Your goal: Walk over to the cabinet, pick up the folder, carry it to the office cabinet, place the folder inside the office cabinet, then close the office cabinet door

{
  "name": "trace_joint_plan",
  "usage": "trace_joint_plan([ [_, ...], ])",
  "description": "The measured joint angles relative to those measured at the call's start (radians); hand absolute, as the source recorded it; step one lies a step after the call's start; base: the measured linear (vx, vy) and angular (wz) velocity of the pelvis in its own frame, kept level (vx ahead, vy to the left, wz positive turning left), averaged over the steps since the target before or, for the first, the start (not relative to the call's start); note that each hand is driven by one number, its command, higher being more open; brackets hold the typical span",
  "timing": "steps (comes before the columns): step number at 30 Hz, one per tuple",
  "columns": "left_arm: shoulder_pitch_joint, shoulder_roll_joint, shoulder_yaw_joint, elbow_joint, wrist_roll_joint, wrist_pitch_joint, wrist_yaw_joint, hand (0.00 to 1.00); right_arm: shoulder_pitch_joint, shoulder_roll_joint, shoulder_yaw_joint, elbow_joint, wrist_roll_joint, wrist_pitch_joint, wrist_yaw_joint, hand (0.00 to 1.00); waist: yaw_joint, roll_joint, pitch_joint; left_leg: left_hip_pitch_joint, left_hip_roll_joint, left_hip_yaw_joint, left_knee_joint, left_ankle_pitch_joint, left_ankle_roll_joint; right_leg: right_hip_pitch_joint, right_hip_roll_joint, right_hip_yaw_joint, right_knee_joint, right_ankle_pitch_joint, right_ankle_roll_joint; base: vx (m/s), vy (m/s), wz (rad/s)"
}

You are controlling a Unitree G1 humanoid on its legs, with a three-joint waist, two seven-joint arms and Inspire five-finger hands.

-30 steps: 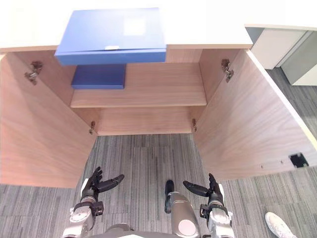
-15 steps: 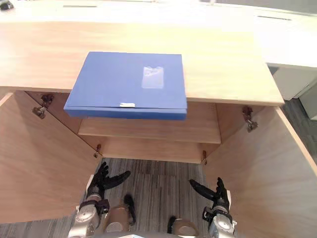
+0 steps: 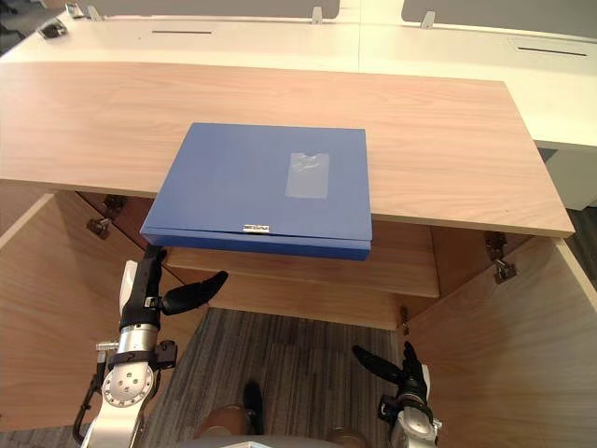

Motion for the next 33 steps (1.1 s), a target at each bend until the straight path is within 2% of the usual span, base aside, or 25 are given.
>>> trace_joint_plan([
  [7, 0.069, -0.001, 0.001, -0.211, 0.184, -0.010, 0.122, 1.00, 0.030, -0.018, 0.037, 0.030, -0.041, -0.005, -0.009, 1.00, 0.003, 0.002, -0.015, 0.022, -0.007, -0.011, -0.050, 0.035, 0.000, 0.005, 0.000, 0.029, -0.003, 0.001, 0.001, -0.04, 0.005, 0.04],
  [10, 0.069, 0.008, 0.000, -0.241, 0.243, -0.010, 0.131, 1.00, 0.040, -0.019, 0.046, 0.033, -0.048, -0.005, -0.009, 1.00, 0.001, 0.002, -0.019, 0.032, -0.016, -0.013, -0.084, 0.058, 0.002, 0.005, -0.001, 0.038, -0.010, 0.001, 0.002, -0.07, 0.018, 0.04],
  [14, 0.067, 0.064, -0.020, -0.260, 0.304, -0.010, 0.142, 1.00, 0.048, -0.020, 0.087, 0.054, -0.049, -0.005, -0.005, 1.00, -0.010, 0.004, -0.042, 0.056, -0.024, -0.015, -0.157, 0.098, -0.001, 0.005, -0.001, 0.051, -0.031, 0.003, 0.005, -0.07, 0.017, 0.01],
  [22, -0.014, 0.173, -0.119, -0.258, 0.384, -0.010, 0.122, 1.00, 0.080, -0.023, 0.117, 0.054, -0.048, -0.005, 0.000, 1.00, -0.031, 0.010, -0.053, 0.056, -0.017, -0.015, -0.163, 0.109, -0.017, 0.004, 0.010, 0.067, -0.041, 0.004, 0.007, -0.07, -0.002, -0.02],
  [24, -0.040, 0.197, -0.142, -0.254, 0.404, -0.010, 0.114, 1.00, 0.083, -0.025, 0.117, 0.054, -0.048, -0.005, 0.002, 1.00, -0.046, 0.014, -0.061, 0.056, -0.014, -0.007, -0.163, 0.110, -0.017, -0.002, 0.012, 0.078, -0.041, 0.007, 0.008, -0.02, -0.003, -0.13],
  [25, -0.068, 0.210, -0.158, -0.235, 0.418, -0.011, 0.104, 0.00, 0.083, -0.026, 0.117, 0.054, -0.048, -0.005, 0.003, 1.00, -0.049, 0.016, -0.062, 0.057, -0.014, -0.007, -0.163, 0.111, -0.015, -0.002, 0.011, 0.080, -0.041, 0.007, 0.008, 0.00, -0.004, -0.10],
  [29, -0.145, 0.231, -0.186, -0.127, 0.508, 0.015, 0.085, 0.00, 0.076, -0.026, 0.118, 0.050, -0.048, -0.005, 0.012, 1.00, -0.070, 0.015, -0.063, 0.058, -0.015, -0.006, -0.163, 0.113, -0.011, -0.003, 0.010, 0.084, -0.045, 0.007, 0.008, 0.01, -0.007, -0.04],
  [33, -0.200, 0.232, -0.174, -0.102, 0.579, 0.053, 0.087, 0.00, 0.077, -0.026, 0.115, 0.050, -0.047, -0.004, 0.019, 1.00, -0.063, 0.011, -0.066, 0.059, -0.015, -0.001, -0.163, 0.112, -0.009, -0.003, 0.010, 0.092, -0.052, 0.007, 0.008, 0.04, -0.021, -0.05],
])
